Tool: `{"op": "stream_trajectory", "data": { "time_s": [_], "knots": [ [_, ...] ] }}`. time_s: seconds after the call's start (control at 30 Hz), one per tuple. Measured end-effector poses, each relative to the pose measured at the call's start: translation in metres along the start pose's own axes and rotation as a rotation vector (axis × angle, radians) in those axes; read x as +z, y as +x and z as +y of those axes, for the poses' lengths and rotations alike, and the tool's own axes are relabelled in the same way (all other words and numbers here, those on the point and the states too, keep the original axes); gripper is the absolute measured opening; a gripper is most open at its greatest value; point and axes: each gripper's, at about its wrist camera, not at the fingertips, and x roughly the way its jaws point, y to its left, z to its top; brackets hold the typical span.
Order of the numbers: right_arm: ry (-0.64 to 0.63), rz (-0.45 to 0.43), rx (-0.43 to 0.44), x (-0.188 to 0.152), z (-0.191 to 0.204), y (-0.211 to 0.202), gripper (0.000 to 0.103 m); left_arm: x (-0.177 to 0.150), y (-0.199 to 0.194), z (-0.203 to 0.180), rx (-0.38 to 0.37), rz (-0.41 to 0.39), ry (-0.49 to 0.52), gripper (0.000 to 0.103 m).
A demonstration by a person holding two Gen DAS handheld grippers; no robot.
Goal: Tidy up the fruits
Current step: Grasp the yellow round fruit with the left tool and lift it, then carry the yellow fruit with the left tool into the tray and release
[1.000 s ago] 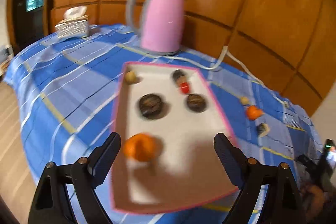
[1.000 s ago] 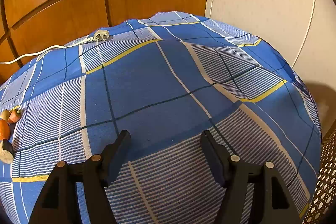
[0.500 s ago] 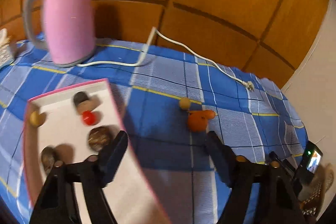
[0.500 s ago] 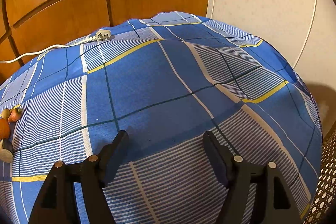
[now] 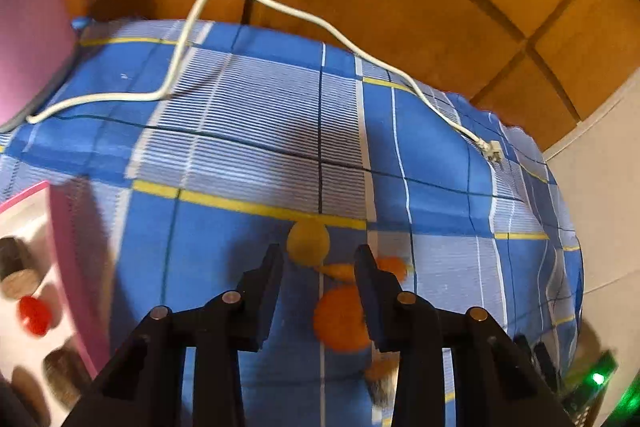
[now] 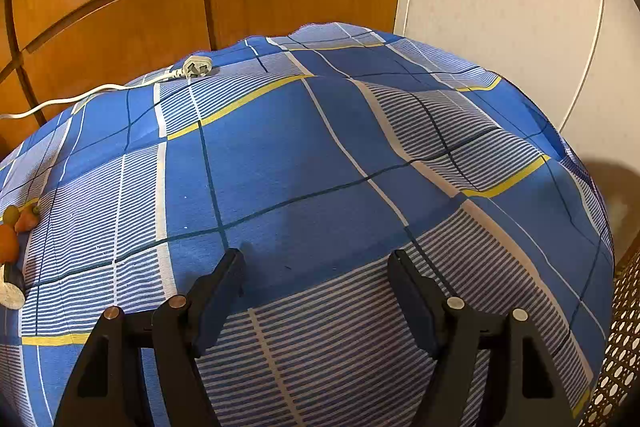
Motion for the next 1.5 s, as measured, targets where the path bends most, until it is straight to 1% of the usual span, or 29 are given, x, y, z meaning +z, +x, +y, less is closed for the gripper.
{"op": "stream_trajectory", "data": {
  "time_s": [0.07,0.13,0.17,0.2,0.27,0.33,0.4,0.5,0.63,0.77,0.9,1.13,1.23,1.5],
  "knots": [
    [-0.001,0.000,-0.001,0.000,0.000,0.000,0.076,0.006,0.013,-0.004,0.036,0.022,0.013,0.036],
    [-0.002,-0.001,-0.002,0.000,0.000,0.000,0.076,0.008,0.026,-0.005,0.047,0.049,0.026,0.035],
    [-0.004,-0.001,-0.002,0.001,0.000,0.000,0.076,0.009,0.028,-0.006,0.069,0.037,0.039,0.027],
    [-0.005,-0.001,-0.003,0.001,0.000,0.000,0.076,0.009,0.027,-0.006,0.081,0.024,0.048,0.026],
    [-0.006,-0.001,-0.003,0.001,0.000,0.000,0.076,0.006,0.025,-0.005,0.077,0.001,0.043,0.026],
    [-0.007,-0.001,-0.003,0.001,0.000,0.000,0.076,0.000,0.020,-0.005,0.097,-0.018,0.047,0.025],
    [-0.007,-0.002,-0.004,0.001,0.000,0.001,0.076,-0.010,0.005,-0.002,0.096,-0.052,0.029,0.026],
    [-0.008,-0.001,-0.004,0.001,0.000,0.001,0.076,-0.021,-0.019,0.000,0.122,-0.117,0.025,0.026],
    [-0.009,-0.002,-0.004,0.001,0.000,0.001,0.076,-0.044,-0.060,0.001,0.187,-0.236,0.016,0.026],
    [-0.008,-0.002,-0.003,0.001,0.000,0.001,0.076,-0.068,-0.098,0.007,0.222,-0.341,-0.004,0.026],
    [-0.008,-0.002,-0.003,0.001,-0.001,0.001,0.076,-0.092,-0.127,0.017,0.244,-0.404,-0.028,0.026],
    [-0.008,-0.003,-0.002,0.001,-0.001,0.001,0.076,-0.130,-0.159,0.037,0.272,-0.442,-0.083,0.026],
    [-0.008,-0.002,-0.002,0.001,-0.001,0.001,0.076,-0.143,-0.165,0.048,0.272,-0.439,-0.121,0.026],
    [-0.008,-0.003,-0.003,0.001,0.000,0.000,0.076,-0.175,-0.180,0.081,0.310,-0.446,-0.197,0.026]
  ]
}}
